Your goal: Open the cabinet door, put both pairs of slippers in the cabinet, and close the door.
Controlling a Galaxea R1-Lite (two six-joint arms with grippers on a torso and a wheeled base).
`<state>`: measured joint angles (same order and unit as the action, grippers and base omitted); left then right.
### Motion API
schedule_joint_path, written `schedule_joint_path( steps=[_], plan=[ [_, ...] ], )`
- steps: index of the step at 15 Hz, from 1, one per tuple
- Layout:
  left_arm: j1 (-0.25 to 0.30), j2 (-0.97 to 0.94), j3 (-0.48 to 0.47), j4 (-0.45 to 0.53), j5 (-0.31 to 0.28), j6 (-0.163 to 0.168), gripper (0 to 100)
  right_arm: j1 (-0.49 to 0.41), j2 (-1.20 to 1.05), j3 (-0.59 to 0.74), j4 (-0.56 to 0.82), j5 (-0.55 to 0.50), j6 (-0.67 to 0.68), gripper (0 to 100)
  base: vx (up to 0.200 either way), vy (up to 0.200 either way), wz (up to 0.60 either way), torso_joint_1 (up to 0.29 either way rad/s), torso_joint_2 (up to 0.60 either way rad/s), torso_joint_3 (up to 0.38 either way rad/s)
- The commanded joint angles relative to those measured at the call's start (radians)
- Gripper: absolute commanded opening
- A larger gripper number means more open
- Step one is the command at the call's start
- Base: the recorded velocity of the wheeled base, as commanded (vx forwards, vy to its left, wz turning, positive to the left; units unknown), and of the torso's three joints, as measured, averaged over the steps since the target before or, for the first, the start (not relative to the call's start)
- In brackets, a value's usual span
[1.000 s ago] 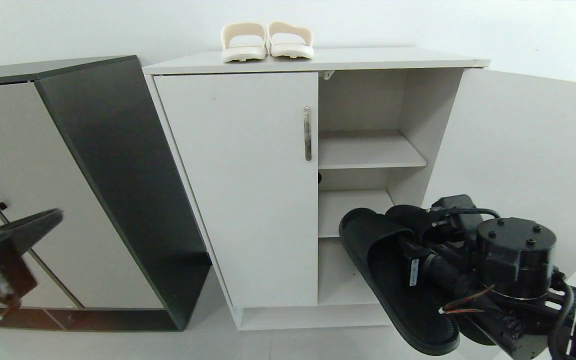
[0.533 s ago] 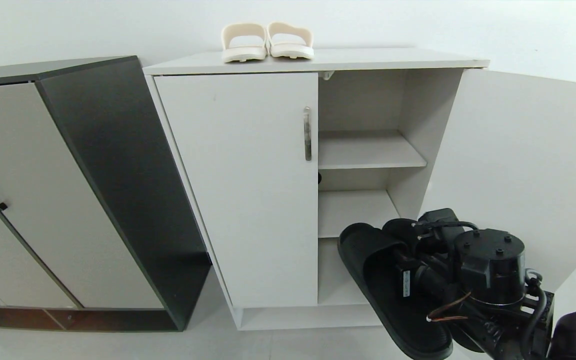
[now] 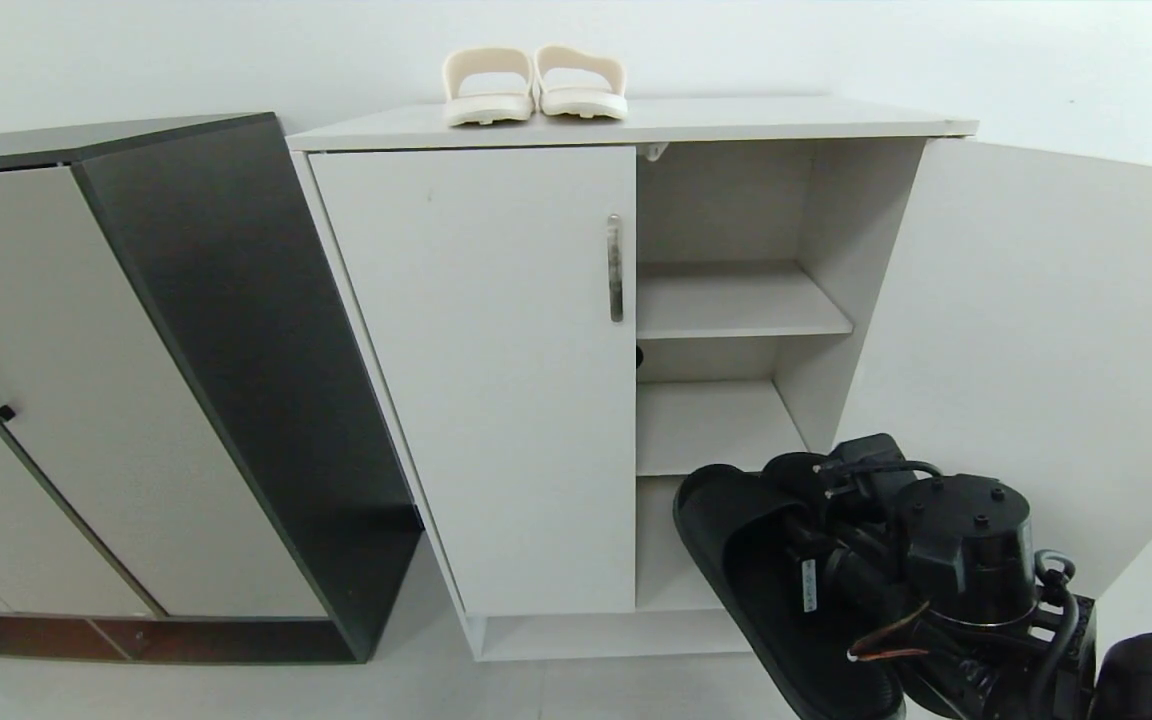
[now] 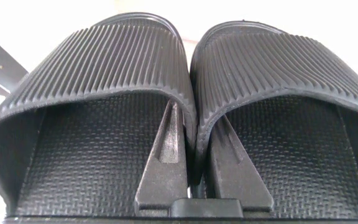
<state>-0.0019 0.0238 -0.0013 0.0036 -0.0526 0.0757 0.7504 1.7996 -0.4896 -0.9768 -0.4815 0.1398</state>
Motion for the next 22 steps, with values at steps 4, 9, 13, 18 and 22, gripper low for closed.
schedule_joint_path(
  steps=[4,9,13,18,22],
  plan=[
    [0.0,-0.022,0.001,-0.001,-0.01,-0.031,0,0.01,0.003,0.002,-0.002,0.0,0.0,0,0.0,0.0,0.0,0.0,0.0,0.0],
    [0.0,-0.022,0.001,0.001,-0.015,-0.019,0,0.024,0.018,-0.009,-0.026,0.0,-0.008,0,0.0,0.0,0.0,0.0,0.0,0.0],
    [0.0,-0.022,0.001,0.001,-0.015,-0.019,0,0.061,0.021,-0.05,-0.026,0.012,-0.037,0,0.0,0.0,0.0,0.0,0.0,0.0],
    [0.0,-0.022,0.001,0.001,-0.015,-0.017,0,0.139,0.052,-0.066,-0.025,-0.069,-0.032,0,0.0,-0.12,0.0,0.001,0.0,0.002],
    [0.0,-0.022,0.001,0.001,-0.015,-0.017,0,0.145,0.133,-0.13,-0.025,-0.174,0.011,0,0.0,-0.2,0.0,0.006,0.0,0.005]
  ],
)
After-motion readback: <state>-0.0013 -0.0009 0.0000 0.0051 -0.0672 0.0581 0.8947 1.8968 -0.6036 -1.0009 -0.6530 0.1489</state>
